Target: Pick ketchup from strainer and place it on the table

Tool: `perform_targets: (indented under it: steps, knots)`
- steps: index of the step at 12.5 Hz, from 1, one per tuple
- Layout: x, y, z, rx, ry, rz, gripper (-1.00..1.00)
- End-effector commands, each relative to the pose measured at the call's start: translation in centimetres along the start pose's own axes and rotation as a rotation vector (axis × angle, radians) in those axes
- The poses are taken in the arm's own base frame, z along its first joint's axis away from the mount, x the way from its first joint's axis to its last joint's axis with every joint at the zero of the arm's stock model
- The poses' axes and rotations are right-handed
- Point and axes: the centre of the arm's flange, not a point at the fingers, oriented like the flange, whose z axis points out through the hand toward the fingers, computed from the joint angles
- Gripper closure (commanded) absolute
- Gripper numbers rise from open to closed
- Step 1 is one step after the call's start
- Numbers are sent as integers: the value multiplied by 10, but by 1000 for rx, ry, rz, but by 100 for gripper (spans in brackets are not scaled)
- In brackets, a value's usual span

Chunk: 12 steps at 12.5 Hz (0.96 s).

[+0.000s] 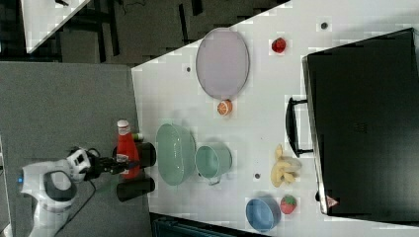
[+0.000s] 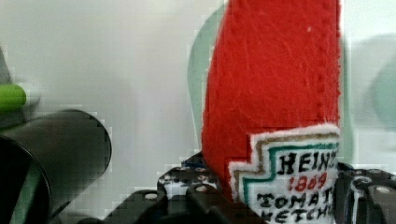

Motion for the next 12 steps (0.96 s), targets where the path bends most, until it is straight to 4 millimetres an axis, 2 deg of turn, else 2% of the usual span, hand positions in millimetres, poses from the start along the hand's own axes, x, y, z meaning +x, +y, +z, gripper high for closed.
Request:
perform_targets:
  steps: [1,3,5,9,12]
  knots:
    - [70,40,-33,-39,-16,84,-19]
    - [106,69,-55,-75,-33,83,-19]
    - [143,107,-68,-95,-35,103,-19]
    - [206,204,-77,-116,-17,143,-19]
    - [238,276,-75,-132,-28,109,-19]
